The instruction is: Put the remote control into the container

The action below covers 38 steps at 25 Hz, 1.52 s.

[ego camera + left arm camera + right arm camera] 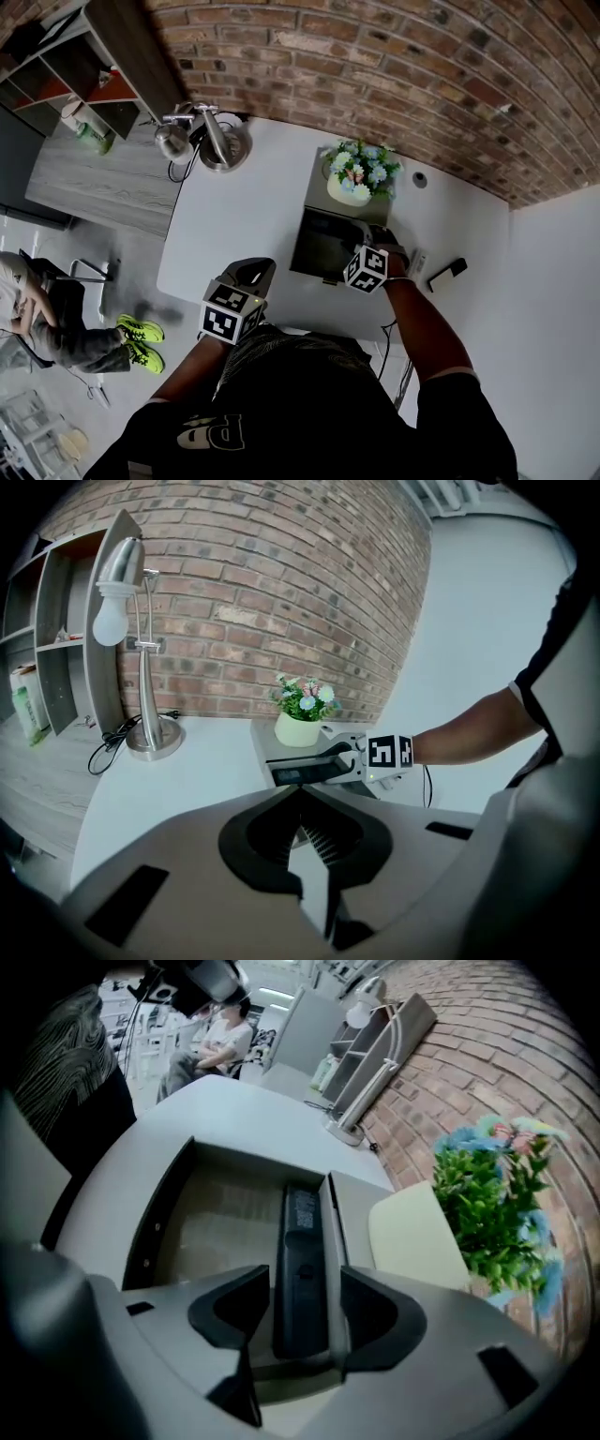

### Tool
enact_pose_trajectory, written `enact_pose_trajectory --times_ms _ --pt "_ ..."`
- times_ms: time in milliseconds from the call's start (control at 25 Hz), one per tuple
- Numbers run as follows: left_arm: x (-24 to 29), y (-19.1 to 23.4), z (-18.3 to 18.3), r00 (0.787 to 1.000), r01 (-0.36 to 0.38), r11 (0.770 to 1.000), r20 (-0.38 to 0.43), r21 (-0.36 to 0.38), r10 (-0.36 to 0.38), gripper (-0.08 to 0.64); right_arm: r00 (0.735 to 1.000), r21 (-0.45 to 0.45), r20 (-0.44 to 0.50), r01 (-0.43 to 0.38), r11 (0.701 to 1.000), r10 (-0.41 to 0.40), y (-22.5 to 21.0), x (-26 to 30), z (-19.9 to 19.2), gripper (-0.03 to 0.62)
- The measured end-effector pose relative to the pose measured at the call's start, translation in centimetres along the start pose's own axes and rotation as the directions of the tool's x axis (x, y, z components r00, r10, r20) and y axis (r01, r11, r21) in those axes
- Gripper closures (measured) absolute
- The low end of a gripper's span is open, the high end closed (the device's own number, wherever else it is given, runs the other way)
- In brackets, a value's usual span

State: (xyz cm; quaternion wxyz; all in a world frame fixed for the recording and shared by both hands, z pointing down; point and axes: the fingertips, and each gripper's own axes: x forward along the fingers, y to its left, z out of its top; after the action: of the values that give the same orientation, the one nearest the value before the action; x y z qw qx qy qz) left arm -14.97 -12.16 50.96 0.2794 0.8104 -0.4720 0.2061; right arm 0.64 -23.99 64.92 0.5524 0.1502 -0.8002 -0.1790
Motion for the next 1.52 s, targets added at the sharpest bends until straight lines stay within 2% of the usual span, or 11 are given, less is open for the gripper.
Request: enact_pose_trajectory --times_ms 120,240,280,360,480,520,600,680,960,1200,1520 --pt "0.3 -0.5 0.7 1.000 0.030 0.999 0.007 0.016 -0.030 0.552 0.997 0.201 0.062 0.041 0.979 -0.055 -0.6 -2.7 1.1 0.353" --pt "0.6 -0.8 1.6 0.998 0.054 0.997 0.027 0.057 -0.055 0.552 0.983 0.486 0.163 -0.008 0.874 -0.081 -0.9 -6.1 2.8 0.367" --pt "0.6 -0.9 2.0 0.997 0.061 0.996 0.034 0.070 -0.064 0.552 0.974 0.580 0.205 -0.041 0.813 -0.098 -1.0 -7.4 3.4 0.417" --pt "0.5 -1.2 2.6 0.996 0.078 0.993 0.047 0.089 -0.082 0.552 0.946 0.752 0.285 -0.119 0.648 -0.156 -1.6 -10.2 4.5 0.555" --pt "0.2 -1.7 3.7 0.991 0.112 0.989 0.067 0.101 -0.119 0.552 0.902 0.896 0.340 -0.224 0.384 -0.266 -2.0 -14.0 5.0 0.584" --pt "0.1 -1.8 4.1 0.988 0.124 0.987 0.075 0.103 -0.132 0.552 0.892 0.914 0.342 -0.242 0.325 -0.297 -2.0 -15.1 5.0 0.584" --pt "-0.2 -2.1 4.8 0.983 0.147 0.983 0.091 0.108 -0.157 0.552 0.878 0.930 0.340 -0.261 0.257 -0.338 -1.7 -16.9 5.3 0.584" --pt "-0.4 -2.3 5.3 0.979 0.166 0.979 0.098 0.119 -0.178 0.552 0.869 0.935 0.334 -0.258 0.243 -0.364 -1.3 -18.3 5.7 0.584" --pt "-1.3 -3.1 5.5 0.965 0.224 0.960 0.097 0.167 -0.242 0.552 0.870 0.938 0.266 -0.136 0.318 -0.415 1.3 -20.5 6.6 0.584" --pt "-2.2 -3.7 5.0 0.960 0.243 0.947 0.090 0.211 -0.266 0.552 0.868 0.949 0.271 -0.167 0.269 -0.416 3.5 -20.8 7.3 0.584" --pt "-2.9 -3.8 3.9 0.961 0.244 0.940 0.071 0.237 -0.267 0.552 0.873 0.938 0.276 -0.154 0.310 -0.402 5.0 -21.2 9.1 0.584"
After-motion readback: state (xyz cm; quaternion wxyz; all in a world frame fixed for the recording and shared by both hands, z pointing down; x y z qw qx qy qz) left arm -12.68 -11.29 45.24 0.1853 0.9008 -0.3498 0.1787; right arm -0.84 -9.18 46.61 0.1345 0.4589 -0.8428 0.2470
